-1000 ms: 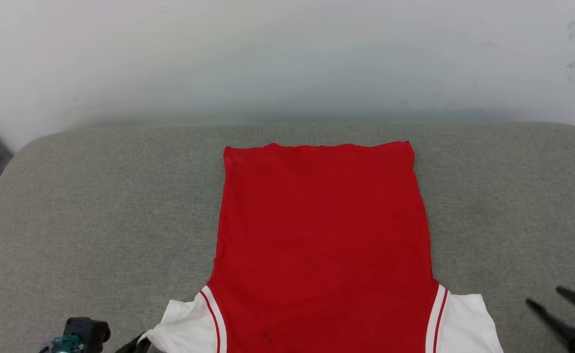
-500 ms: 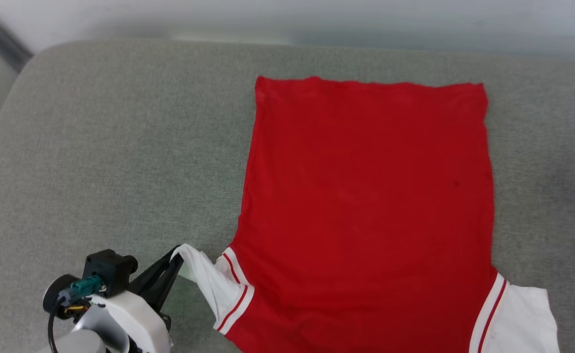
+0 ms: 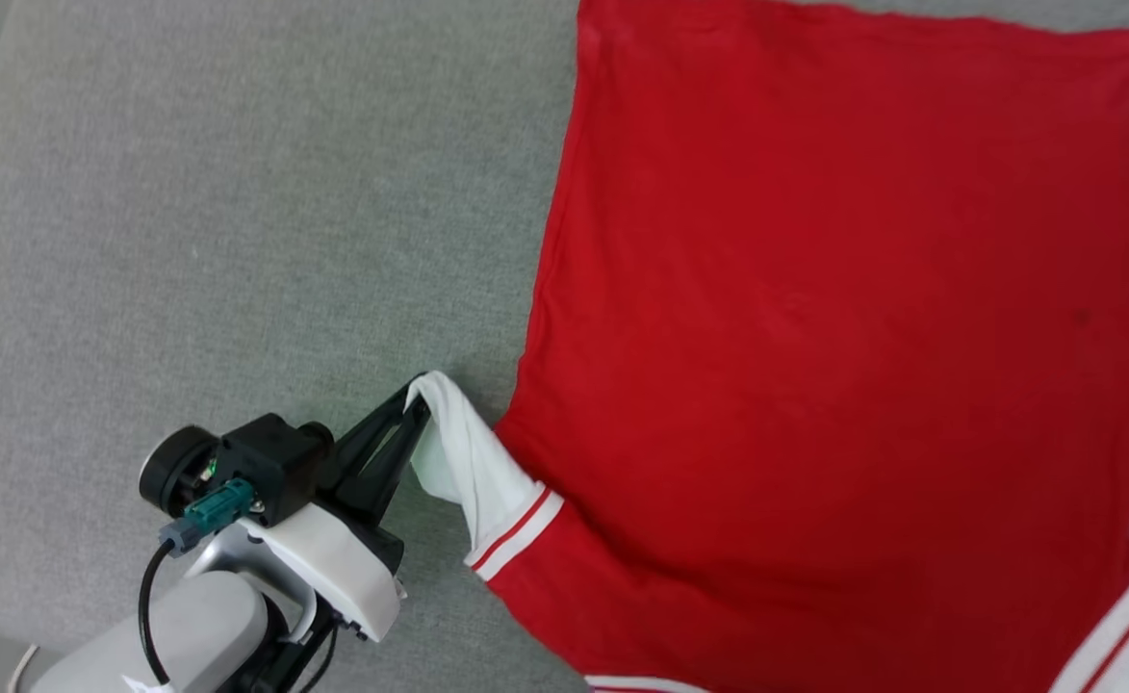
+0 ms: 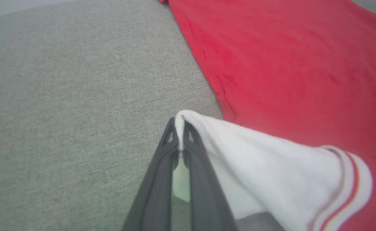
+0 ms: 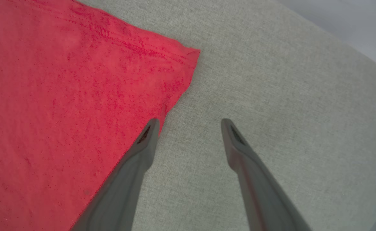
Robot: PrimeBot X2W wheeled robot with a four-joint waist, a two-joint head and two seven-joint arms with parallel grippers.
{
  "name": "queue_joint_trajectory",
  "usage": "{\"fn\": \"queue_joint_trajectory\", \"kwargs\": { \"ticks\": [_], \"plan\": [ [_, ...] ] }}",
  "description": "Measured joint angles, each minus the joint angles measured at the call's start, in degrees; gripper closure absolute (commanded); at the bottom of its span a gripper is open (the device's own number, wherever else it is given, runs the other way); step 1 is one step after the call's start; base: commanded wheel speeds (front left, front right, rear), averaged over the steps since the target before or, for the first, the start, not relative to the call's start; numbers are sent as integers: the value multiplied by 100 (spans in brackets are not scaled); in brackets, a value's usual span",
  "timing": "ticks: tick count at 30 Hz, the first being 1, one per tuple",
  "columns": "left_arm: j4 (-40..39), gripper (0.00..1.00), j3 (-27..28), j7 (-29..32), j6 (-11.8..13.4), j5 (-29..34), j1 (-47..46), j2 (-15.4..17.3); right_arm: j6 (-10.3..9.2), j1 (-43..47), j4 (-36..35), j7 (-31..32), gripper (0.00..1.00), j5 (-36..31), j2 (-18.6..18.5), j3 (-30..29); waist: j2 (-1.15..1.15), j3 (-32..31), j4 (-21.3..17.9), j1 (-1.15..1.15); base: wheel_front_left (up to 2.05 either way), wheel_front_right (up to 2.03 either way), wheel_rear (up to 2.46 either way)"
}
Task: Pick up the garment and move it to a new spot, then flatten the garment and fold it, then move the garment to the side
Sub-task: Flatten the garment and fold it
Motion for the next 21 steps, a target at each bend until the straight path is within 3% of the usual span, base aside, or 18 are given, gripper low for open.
{"fn": "queue_joint_trajectory", "kwargs": {
  "ticks": [9,10,11,21],
  "plan": [
    [-218,100,145,-5,89,245,-24,-114,-1,220,392,-286,0,-242,185,-305,0,568,301,-2,0,0,0],
    [-216,100,156,-7,108,261,-2,-114,-1,225,367,-325,73,-232,181,-289,0,569,285,-2,0,0,0],
    [-209,100,163,-7,115,268,10,-122,-1,232,357,-382,100,-214,178,-278,0,560,269,-2,0,0,0],
    [-67,100,350,-8,147,178,419,-210,0,559,46,-1028,100,143,-7,163,0,-17,126,-2,0,0,0]
  ]
}}
